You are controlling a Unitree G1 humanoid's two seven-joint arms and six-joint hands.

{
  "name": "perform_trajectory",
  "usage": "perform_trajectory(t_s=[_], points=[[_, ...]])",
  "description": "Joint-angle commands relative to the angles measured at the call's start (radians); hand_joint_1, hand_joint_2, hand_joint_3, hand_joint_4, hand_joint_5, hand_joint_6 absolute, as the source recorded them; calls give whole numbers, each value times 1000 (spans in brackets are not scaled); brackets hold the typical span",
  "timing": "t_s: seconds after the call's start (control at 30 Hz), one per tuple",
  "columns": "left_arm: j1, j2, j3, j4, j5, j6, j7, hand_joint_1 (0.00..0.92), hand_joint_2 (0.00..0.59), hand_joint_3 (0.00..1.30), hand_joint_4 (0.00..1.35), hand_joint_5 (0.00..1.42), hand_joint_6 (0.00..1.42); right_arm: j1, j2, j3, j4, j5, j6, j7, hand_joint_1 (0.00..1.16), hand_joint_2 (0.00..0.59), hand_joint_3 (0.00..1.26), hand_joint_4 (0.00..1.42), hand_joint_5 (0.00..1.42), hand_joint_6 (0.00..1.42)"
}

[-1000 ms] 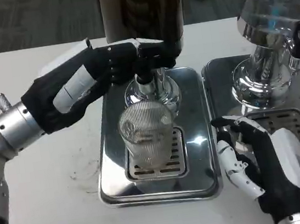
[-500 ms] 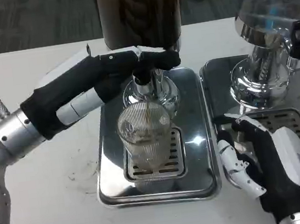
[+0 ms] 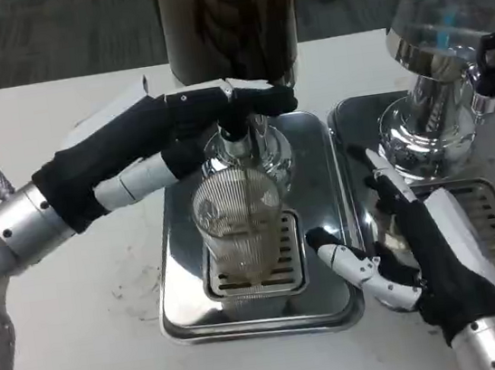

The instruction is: Grasp the cup under the faucet to collect the drink, then remove the cup.

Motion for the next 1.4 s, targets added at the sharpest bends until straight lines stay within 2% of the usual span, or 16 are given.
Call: perform_trajectory(t_s=[0.03,0.3,0.5,1.1,1.4], points=[[42,22,-23,14,39,8,-13,0,64,314,186,190,104,-46,-21,-3,25,30,10,53,525,209,0,0,3,104],[48,26,-26,5,37,8,-5,0,72,313,185,190,114,-124,-53,2,84,73,12,150,551,200,0,0,0,22],[53,30,-26,-2,35,10,0,0,74,314,186,190,118,-164,-67,5,122,90,5,184,570,197,0,0,0,3],[67,38,-27,-20,36,10,10,0,76,326,194,190,121,-254,-73,25,222,87,-8,194,670,191,0,0,0,19],[75,44,-26,-27,38,11,16,0,76,326,201,190,121,-286,-77,45,248,60,4,190,733,187,0,0,0,45]])
